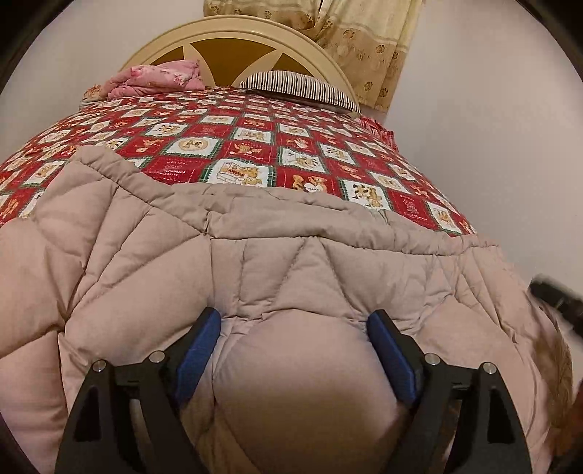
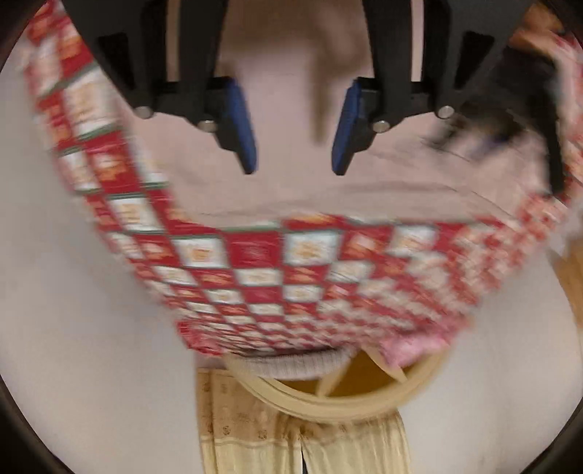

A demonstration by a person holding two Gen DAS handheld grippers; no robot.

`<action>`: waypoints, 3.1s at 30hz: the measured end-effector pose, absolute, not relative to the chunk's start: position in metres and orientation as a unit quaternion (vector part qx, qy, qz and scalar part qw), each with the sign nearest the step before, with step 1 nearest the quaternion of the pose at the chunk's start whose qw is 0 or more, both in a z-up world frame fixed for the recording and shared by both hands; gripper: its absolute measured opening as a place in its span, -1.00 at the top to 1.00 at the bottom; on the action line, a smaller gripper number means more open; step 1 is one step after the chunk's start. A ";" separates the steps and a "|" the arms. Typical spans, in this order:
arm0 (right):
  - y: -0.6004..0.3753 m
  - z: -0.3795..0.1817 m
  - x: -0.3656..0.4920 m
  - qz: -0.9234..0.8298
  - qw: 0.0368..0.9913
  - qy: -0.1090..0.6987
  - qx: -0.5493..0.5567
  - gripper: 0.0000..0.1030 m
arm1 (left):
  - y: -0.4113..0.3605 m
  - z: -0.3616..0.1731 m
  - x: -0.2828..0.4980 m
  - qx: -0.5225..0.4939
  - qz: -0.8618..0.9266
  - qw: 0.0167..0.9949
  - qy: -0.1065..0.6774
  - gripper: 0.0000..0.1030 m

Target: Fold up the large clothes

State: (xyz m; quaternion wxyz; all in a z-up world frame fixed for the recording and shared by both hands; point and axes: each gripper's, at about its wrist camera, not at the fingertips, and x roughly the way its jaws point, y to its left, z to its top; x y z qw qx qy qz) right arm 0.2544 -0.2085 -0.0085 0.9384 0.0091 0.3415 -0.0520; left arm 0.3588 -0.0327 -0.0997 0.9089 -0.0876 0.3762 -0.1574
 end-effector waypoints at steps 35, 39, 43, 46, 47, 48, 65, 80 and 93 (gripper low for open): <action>-0.170 -0.007 0.171 -0.048 0.966 0.254 0.028 0.47 | 0.181 -0.083 0.149 -0.286 -0.096 0.905 0.301 -0.66; -0.121 -0.016 0.162 0.026 0.960 0.272 0.059 0.47 | 0.162 -0.097 0.153 -0.314 -0.108 0.886 0.322 -0.66; -0.099 -0.040 0.181 0.027 0.955 0.290 0.061 0.50 | 0.151 -0.117 0.157 -0.354 -0.131 0.856 0.352 -0.66; -0.095 -0.089 0.200 0.020 0.939 0.335 0.077 0.54 | 0.148 -0.122 0.172 -0.365 -0.131 0.853 0.350 -0.66; -0.096 -0.093 0.200 0.023 0.939 0.335 0.079 0.55 | 0.147 -0.121 0.177 -0.367 -0.130 0.856 0.342 -0.66; -0.098 -0.091 0.201 0.024 0.937 0.337 0.084 0.55 | 0.147 -0.120 0.183 -0.371 -0.130 0.855 0.337 -0.66; -0.093 -0.095 0.207 0.025 0.929 0.358 0.089 0.55 | 0.141 -0.123 0.235 -0.464 -0.183 0.820 0.281 0.32; -0.009 -0.089 0.186 0.114 0.872 0.438 0.188 0.49 | 0.197 -0.005 0.163 -0.310 -0.235 0.897 0.211 0.53; 0.040 -0.109 0.180 0.359 0.717 0.515 0.302 0.61 | 0.101 0.040 0.125 -0.032 -0.253 0.950 0.181 0.51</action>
